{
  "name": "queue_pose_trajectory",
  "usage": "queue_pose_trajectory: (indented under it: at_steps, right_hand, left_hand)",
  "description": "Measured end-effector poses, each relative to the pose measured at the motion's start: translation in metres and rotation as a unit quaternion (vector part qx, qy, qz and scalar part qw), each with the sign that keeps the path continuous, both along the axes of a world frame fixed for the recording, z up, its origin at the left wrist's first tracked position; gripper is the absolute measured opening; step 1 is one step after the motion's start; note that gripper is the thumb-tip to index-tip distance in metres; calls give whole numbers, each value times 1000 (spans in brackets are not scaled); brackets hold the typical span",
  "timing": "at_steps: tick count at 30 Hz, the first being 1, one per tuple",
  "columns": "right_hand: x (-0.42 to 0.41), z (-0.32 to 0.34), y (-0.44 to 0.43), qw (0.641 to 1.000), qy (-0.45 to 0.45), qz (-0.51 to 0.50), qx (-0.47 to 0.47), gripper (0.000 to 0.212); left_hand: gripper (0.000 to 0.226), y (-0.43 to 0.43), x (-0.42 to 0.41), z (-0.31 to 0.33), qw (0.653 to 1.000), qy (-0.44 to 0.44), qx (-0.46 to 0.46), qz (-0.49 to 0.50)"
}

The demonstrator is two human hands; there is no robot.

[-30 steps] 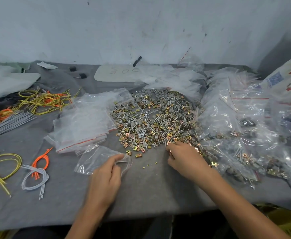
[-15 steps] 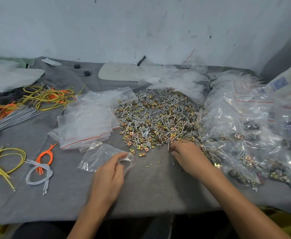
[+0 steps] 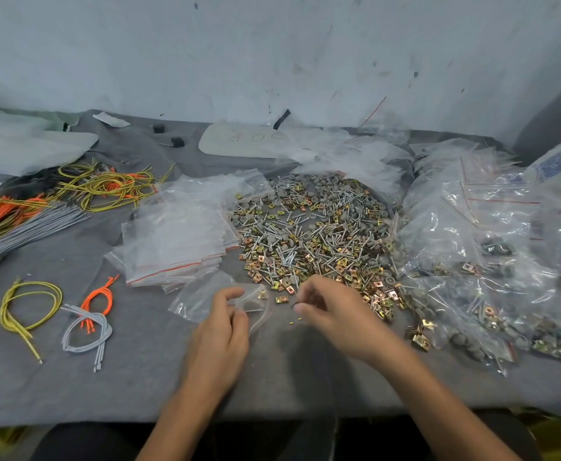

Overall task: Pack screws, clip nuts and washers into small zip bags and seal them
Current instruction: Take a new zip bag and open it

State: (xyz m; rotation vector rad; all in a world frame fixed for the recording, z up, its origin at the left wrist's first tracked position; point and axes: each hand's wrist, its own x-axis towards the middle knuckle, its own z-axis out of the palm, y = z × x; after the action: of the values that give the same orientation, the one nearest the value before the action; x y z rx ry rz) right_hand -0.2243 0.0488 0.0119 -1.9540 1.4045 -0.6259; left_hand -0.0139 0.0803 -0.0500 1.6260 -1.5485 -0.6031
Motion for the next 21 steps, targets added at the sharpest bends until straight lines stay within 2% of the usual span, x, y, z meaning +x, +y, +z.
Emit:
queue_pose_trajectory:
  at_steps: [2, 5, 8, 15, 19, 21]
  right_hand:
    - [28, -7, 9, 998, -52, 19, -5, 11]
    - [59, -18, 9, 994, -97, -9, -45, 8]
    - [71, -28, 9, 993, -82, -37, -72, 12]
    - [61, -38, 19, 983, -129, -93, -96, 17]
    - [65, -35, 18, 982, -136, -90, -99, 10]
    - [66, -32, 18, 989, -101, -70, -86, 10]
  left_hand:
    - [18, 1, 1, -1, 1000, 0, -5, 2]
    - [16, 2, 1, 0, 1000, 2, -12, 0]
    - [16, 1, 1, 0, 1000, 7, -20, -2]
    - [17, 1, -1, 1, 1000, 5, -24, -11]
    - [19, 1, 0, 1, 1000, -4, -16, -13]
    - [21, 1, 1, 0, 1000, -8, -10, -17]
